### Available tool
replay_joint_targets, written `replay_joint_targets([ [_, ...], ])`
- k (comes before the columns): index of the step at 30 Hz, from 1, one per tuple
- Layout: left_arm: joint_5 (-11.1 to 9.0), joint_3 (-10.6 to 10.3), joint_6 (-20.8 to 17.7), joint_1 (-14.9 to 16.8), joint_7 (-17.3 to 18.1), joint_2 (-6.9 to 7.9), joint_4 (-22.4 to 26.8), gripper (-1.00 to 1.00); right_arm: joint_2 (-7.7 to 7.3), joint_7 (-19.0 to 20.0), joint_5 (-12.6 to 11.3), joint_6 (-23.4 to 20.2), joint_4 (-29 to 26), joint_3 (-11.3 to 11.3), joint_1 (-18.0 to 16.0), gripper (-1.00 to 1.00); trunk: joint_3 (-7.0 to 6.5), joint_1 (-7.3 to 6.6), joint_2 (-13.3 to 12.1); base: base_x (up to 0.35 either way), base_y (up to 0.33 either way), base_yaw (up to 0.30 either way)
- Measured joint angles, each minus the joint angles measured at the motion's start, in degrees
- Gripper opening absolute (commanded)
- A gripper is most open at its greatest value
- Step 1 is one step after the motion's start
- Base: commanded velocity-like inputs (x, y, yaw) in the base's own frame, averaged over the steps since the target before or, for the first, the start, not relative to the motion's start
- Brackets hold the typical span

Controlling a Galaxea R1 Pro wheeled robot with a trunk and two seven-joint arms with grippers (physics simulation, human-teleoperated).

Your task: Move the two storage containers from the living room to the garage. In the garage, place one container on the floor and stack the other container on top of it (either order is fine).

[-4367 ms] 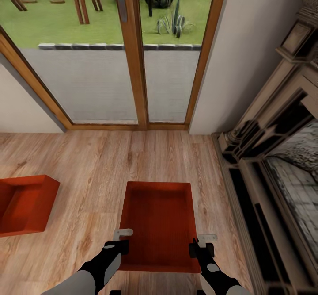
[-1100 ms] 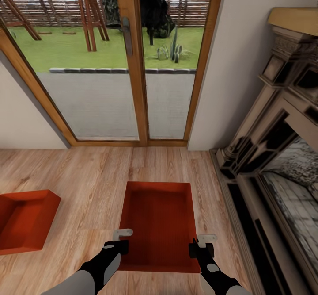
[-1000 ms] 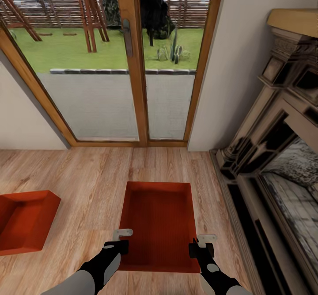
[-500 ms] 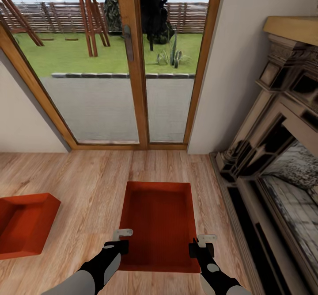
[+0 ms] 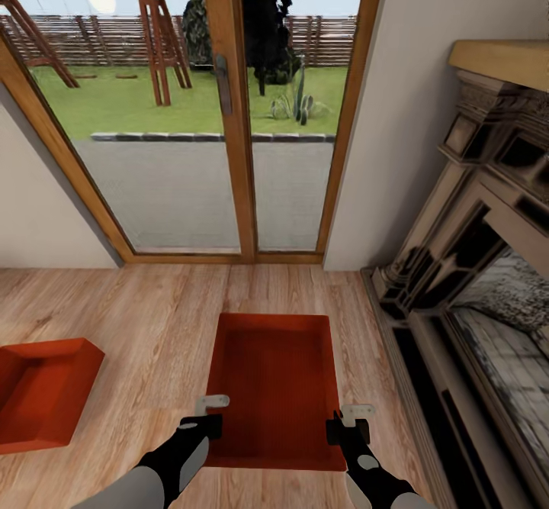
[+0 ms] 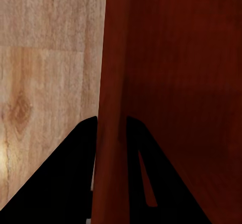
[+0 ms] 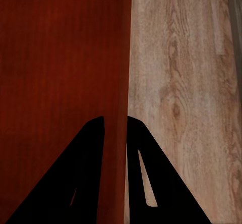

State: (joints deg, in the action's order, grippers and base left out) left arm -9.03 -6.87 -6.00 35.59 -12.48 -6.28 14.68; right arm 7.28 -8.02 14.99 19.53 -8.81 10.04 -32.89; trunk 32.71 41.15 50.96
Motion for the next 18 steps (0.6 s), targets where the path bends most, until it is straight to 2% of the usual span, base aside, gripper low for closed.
replay_joint_targets([
  [18, -0.03, -0.02, 0.0, 0.02, 0.0, 0.0, -0.01, -1.0, 0.0, -0.01, 0.07, -0.01, -0.01, 0.05, 0.0, -1.0, -1.64, 0.0, 0.0, 0.0, 0.0, 0.0],
])
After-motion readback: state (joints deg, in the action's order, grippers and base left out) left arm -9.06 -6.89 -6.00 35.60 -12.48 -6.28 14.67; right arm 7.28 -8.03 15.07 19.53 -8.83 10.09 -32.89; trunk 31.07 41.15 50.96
